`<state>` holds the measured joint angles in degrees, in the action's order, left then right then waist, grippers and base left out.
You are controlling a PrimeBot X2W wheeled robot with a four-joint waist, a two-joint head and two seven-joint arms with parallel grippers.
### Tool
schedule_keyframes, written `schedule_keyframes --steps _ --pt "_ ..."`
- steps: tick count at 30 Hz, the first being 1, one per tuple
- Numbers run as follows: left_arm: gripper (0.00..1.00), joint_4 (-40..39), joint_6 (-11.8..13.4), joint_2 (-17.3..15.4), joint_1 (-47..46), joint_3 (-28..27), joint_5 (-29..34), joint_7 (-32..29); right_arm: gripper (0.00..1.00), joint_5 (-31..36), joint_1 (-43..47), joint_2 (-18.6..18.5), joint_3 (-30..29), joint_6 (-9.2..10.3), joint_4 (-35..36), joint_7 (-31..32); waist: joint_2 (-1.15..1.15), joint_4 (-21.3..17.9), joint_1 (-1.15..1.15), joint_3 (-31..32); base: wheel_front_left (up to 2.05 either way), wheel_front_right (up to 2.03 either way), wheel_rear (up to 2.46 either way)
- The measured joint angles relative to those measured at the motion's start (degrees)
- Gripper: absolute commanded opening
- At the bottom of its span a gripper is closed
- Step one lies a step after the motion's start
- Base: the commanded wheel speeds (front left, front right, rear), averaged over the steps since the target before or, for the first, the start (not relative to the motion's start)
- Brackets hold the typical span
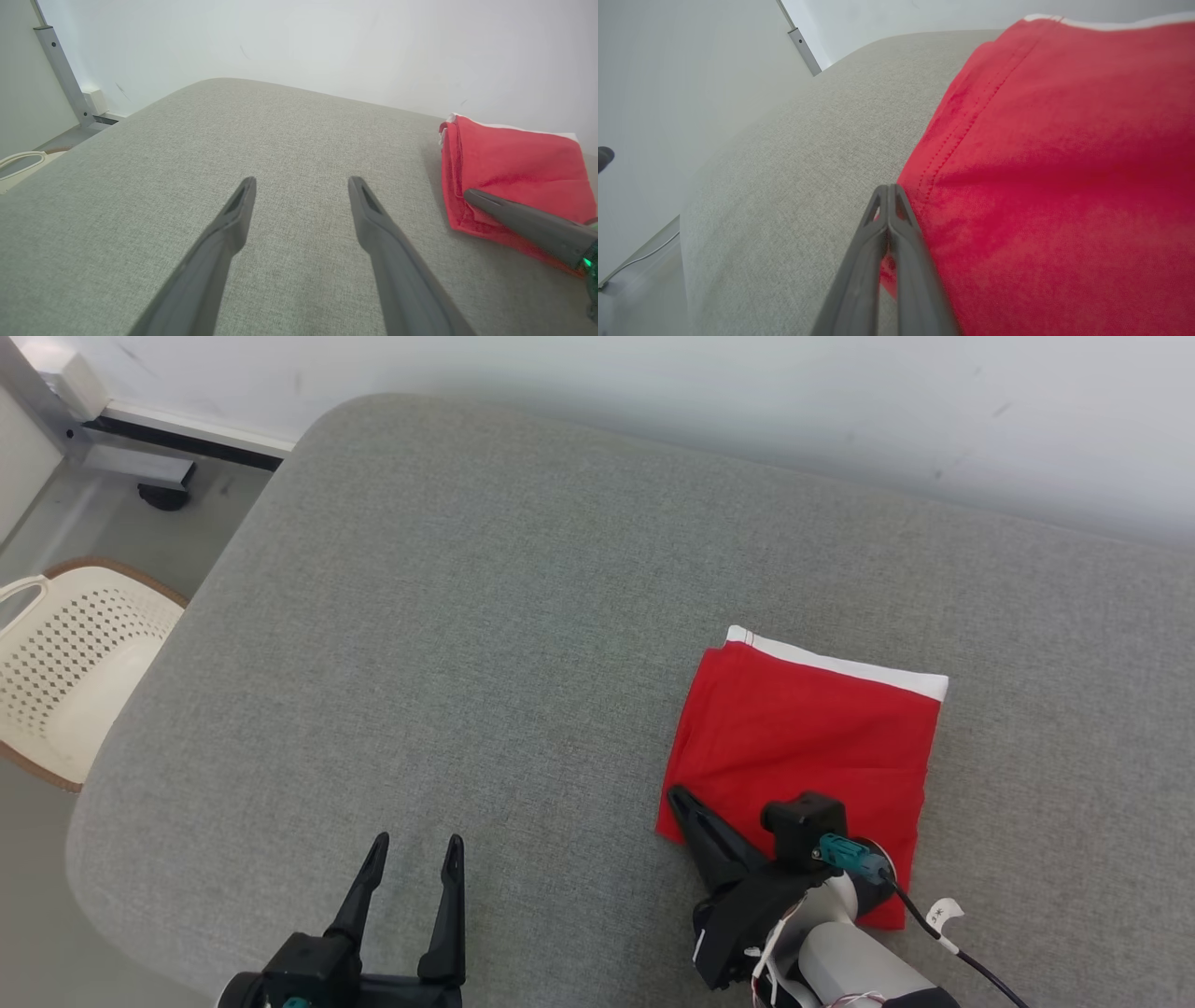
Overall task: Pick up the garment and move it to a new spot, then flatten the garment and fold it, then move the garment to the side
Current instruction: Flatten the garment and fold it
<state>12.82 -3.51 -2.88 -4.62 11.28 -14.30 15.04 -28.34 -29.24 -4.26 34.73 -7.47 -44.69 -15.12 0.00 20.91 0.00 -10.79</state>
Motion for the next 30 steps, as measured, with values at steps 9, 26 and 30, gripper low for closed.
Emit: schedule_keyframes --steps 9,26,30 --pt "1.00 0.1 0.0 0.0 0.9 -1.1 0.2 0.0 0.00 -1.0 1.5 -0.5 -2.0 0.00 6.5 0.0 0.00 -2.2 0.00 1.3 0.00 0.00 0.00" --pt "1.00 -0.5 -1.0 0.0 3.7 -6.1 2.9 0.0 0.00 4.8 17.0 -4.6 -29.5 0.00 27.3 0.0 0.00 -10.7 0.00 5.7 0.00 0.00 0.00" --pt "1.00 -1.0 -1.3 0.0 4.5 -7.6 3.8 0.0 0.00 8.7 23.9 -3.8 -35.9 0.00 31.7 0.0 0.00 -13.0 0.00 7.3 0.00 0.00 0.00"
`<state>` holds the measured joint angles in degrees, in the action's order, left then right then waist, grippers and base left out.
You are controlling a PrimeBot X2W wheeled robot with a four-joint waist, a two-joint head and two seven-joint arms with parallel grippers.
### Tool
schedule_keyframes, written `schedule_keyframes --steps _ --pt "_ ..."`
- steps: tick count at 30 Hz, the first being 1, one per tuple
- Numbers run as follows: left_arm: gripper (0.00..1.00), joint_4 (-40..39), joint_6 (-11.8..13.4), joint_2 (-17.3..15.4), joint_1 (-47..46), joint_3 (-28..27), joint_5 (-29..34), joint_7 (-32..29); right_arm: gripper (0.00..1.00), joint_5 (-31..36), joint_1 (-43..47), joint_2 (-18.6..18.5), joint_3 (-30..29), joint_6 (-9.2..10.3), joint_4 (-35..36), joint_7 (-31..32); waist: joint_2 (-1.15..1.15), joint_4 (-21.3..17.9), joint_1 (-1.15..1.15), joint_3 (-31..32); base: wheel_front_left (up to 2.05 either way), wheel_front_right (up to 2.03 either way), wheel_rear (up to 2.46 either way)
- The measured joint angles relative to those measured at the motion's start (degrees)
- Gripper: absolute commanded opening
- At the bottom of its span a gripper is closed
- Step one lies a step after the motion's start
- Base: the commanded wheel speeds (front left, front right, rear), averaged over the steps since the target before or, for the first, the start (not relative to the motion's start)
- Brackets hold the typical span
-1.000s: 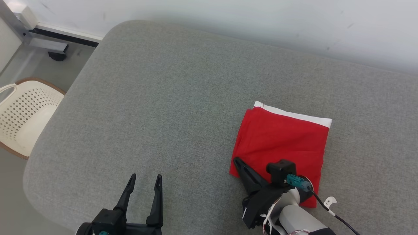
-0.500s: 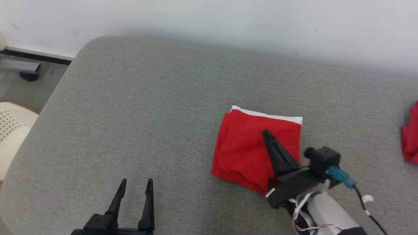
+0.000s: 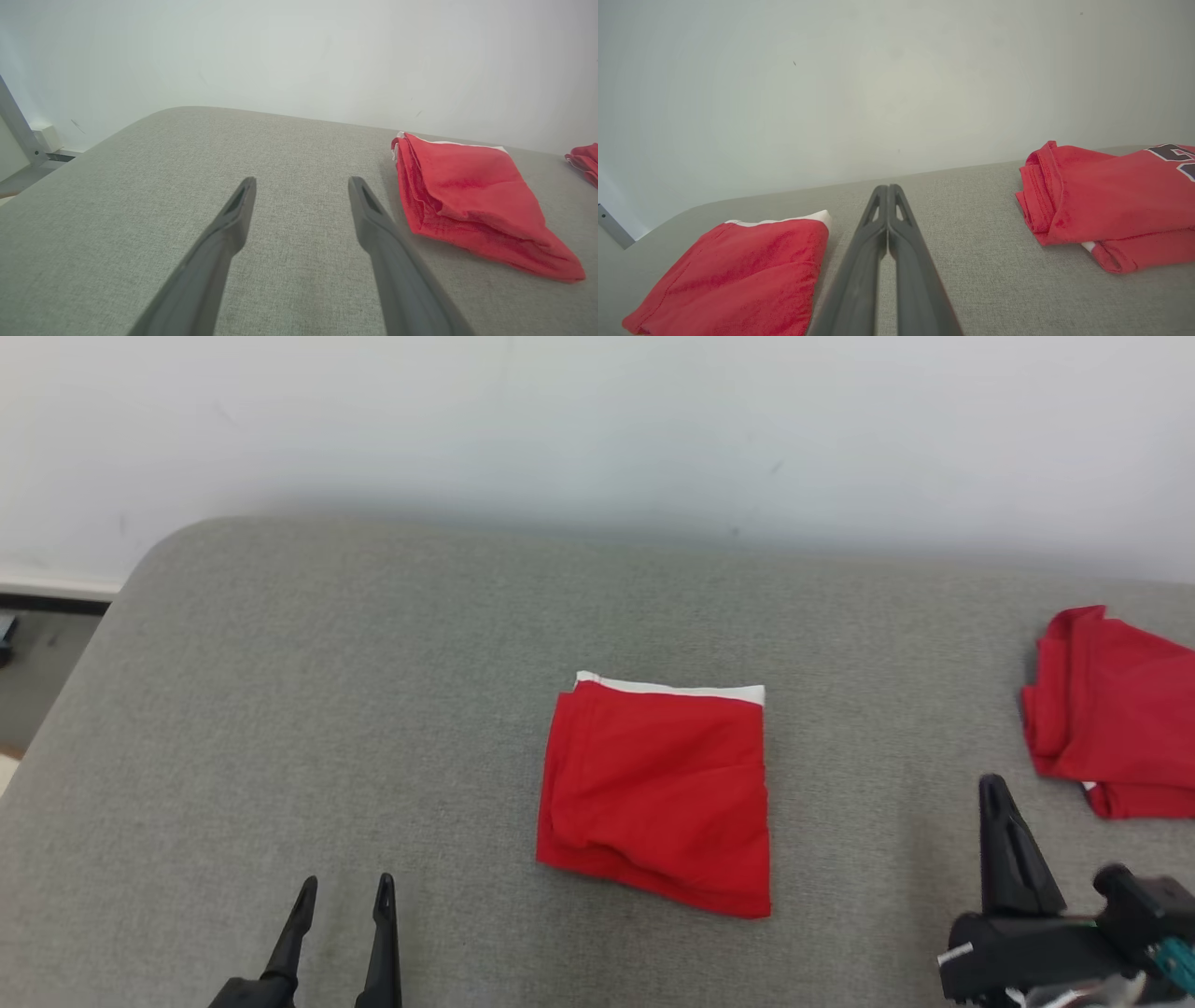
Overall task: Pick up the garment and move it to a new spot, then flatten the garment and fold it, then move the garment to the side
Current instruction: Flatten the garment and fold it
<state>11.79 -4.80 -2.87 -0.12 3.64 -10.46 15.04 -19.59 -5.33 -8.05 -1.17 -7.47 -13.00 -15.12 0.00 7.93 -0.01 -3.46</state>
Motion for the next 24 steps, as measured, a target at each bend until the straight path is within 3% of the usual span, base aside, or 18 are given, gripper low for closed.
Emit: schedule_keyframes --steps 12,13,14,15,16,17,24 --pt "1.00 -1.9 -0.3 0.0 3.6 -2.8 1.2 0.0 0.00 4.7 10.3 4.2 -1.9 0.00 6.5 0.0 0.00 -5.8 0.01 2.8 0.00 0.00 0.00" --pt "1.00 -2.1 -0.5 0.0 3.6 -2.9 1.2 0.0 0.04 4.9 10.7 4.4 -1.7 0.00 6.3 0.0 0.00 -6.1 0.00 2.9 0.00 0.00 0.00" --pt "1.00 -2.3 -0.6 0.0 3.6 -3.0 1.2 0.0 0.39 5.1 11.1 4.6 -1.5 0.00 6.3 0.0 0.00 -6.4 0.01 3.1 0.00 0.00 0.00" --pt "1.00 -2.4 -0.6 0.0 3.6 -3.0 1.2 0.0 0.51 5.2 11.3 4.7 -1.3 0.00 6.0 0.0 0.00 -6.7 0.01 3.2 0.00 0.00 0.00" --pt "1.00 -2.5 -0.7 0.0 3.6 -3.1 1.3 0.0 0.92 5.2 11.4 4.9 -1.2 0.00 5.5 0.0 0.00 -6.9 0.01 3.3 0.00 0.00 0.00" --pt "1.00 -2.5 -0.7 0.0 3.7 -3.1 1.3 0.0 1.00 5.3 11.5 5.0 -1.0 0.00 5.1 0.0 0.00 -7.1 0.01 3.4 0.00 0.00 0.00" --pt "1.00 -2.7 -1.2 0.0 4.7 -3.0 2.5 0.0 1.00 5.4 12.4 5.1 -0.4 0.00 3.8 0.0 0.00 -7.3 0.01 3.9 0.00 0.00 0.00"
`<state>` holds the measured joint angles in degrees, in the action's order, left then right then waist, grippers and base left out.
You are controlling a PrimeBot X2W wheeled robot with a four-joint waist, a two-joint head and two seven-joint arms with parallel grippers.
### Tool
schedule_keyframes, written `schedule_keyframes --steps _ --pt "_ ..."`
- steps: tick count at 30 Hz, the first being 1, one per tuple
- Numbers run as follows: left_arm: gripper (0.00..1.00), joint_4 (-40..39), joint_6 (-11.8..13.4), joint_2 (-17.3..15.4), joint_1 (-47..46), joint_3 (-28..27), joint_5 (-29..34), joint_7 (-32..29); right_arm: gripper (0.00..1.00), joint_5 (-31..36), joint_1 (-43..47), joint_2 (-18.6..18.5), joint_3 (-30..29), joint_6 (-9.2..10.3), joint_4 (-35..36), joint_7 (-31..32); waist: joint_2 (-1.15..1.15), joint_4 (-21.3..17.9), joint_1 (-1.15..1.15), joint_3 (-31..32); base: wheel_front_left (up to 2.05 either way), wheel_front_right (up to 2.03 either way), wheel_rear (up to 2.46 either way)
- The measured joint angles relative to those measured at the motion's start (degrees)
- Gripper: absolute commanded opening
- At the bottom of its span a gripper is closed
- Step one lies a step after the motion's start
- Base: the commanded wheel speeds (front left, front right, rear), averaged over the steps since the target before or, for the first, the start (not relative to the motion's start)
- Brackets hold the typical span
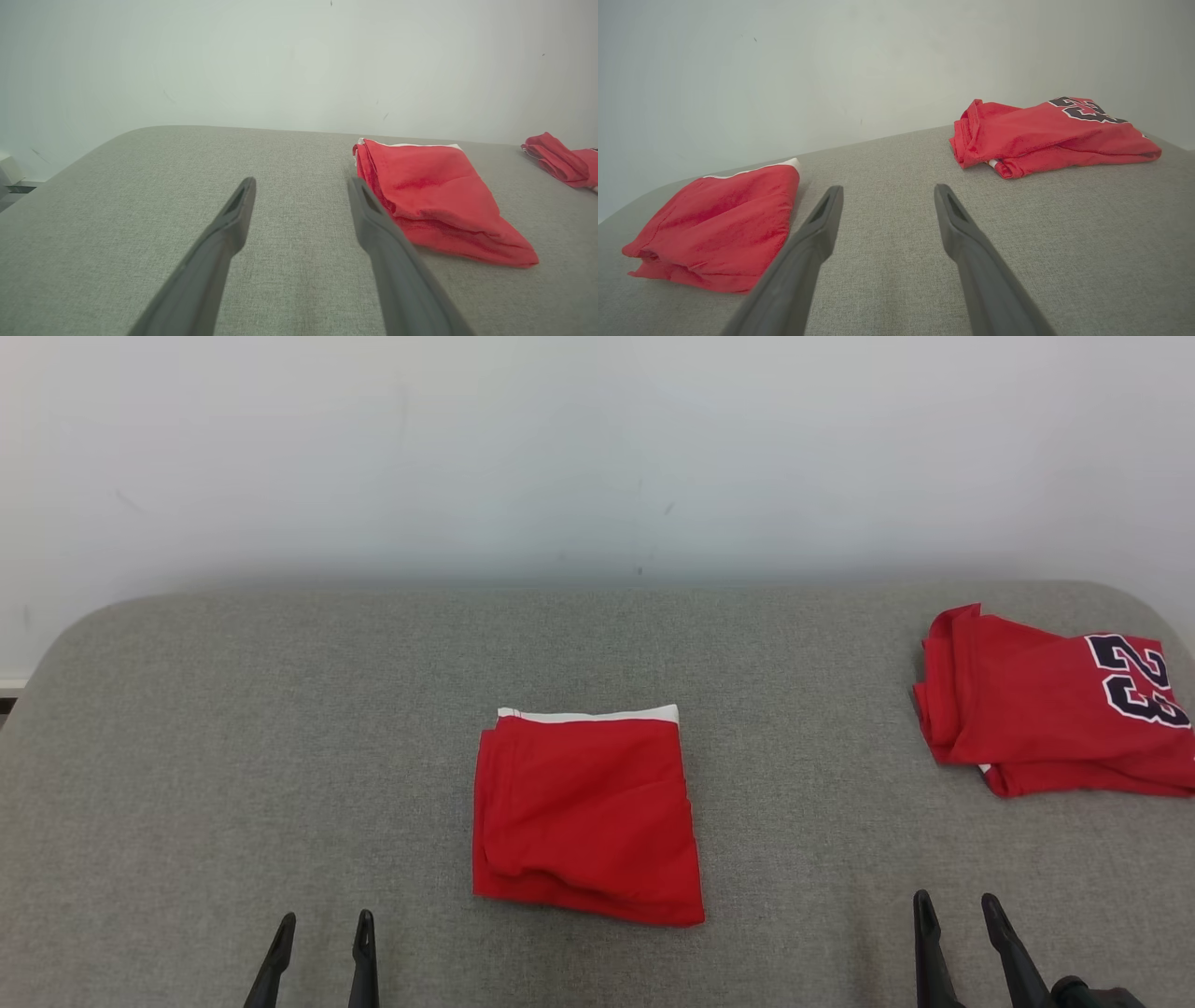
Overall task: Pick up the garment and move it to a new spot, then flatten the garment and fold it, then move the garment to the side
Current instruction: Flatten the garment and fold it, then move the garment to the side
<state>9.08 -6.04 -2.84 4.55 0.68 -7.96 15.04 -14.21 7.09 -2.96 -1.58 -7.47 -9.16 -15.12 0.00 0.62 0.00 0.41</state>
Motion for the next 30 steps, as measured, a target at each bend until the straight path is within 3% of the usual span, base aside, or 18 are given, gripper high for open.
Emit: schedule_keyframes --steps 30 --pt "1.00 -0.2 0.5 0.0 1.4 0.6 0.3 0.0 1.00 -0.3 -0.1 0.0 -0.3 0.00 -1.5 0.0 0.00 0.2 0.00 0.2 0.00 0.00 0.00"
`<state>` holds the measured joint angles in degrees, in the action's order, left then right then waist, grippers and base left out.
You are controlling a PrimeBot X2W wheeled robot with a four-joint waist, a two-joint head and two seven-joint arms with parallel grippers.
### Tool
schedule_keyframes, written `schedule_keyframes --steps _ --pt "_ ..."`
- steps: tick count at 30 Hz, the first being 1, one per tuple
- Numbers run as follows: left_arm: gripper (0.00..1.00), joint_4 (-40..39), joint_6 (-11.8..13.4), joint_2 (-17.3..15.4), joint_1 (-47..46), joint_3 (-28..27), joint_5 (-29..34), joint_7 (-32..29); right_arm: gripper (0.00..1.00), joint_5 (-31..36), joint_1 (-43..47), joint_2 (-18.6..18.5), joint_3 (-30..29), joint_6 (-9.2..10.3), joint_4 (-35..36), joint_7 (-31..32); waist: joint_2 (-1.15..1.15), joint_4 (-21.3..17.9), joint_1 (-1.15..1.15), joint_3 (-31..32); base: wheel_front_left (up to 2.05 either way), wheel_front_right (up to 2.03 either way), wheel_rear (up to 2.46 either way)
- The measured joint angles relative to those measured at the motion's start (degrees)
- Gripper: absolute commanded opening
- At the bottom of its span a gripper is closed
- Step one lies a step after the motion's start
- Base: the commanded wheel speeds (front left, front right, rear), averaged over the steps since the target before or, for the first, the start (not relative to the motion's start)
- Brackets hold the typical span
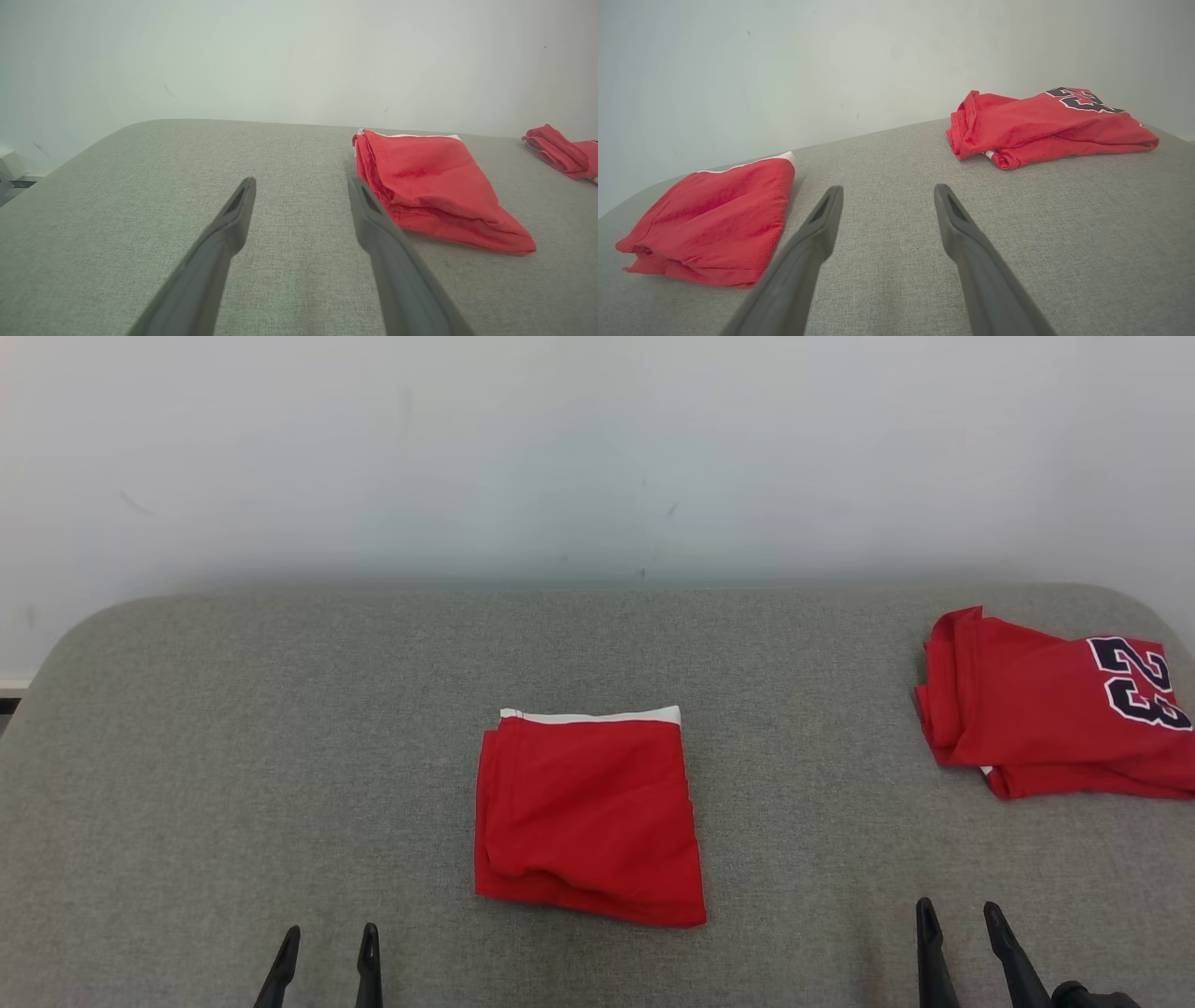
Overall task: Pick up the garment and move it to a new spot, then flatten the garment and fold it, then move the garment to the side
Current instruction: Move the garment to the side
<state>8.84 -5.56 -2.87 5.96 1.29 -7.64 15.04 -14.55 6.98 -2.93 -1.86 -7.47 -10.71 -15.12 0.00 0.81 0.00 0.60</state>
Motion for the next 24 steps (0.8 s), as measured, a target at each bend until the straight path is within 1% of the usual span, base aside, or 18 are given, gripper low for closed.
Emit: schedule_keyframes --steps 13,16,20,24 --pt "1.00 0.1 0.0 0.0 0.0 -0.3 0.0 0.0 1.00 0.0 0.0 0.0 0.2 0.00 -0.4 0.0 0.00 0.1 0.00 0.0 0.00 0.00 0.00" --pt "1.00 0.1 -0.1 0.0 -0.1 -0.4 0.0 0.0 1.00 -0.1 -0.6 0.0 1.0 0.00 -1.1 0.0 0.00 0.3 0.00 -0.2 0.00 0.00 0.00" --pt "1.00 0.3 -0.1 0.0 -0.3 -0.1 0.0 0.0 1.00 -0.1 -4.1 0.0 3.2 0.00 -2.8 0.0 0.00 1.2 0.00 -0.3 0.00 0.00 0.00" --pt "1.00 0.3 0.0 0.0 -0.4 0.7 -0.5 0.0 1.00 0.0 -9.6 0.0 5.7 0.00 -7.5 0.0 0.00 2.5 0.00 -0.6 0.00 0.00 0.00"
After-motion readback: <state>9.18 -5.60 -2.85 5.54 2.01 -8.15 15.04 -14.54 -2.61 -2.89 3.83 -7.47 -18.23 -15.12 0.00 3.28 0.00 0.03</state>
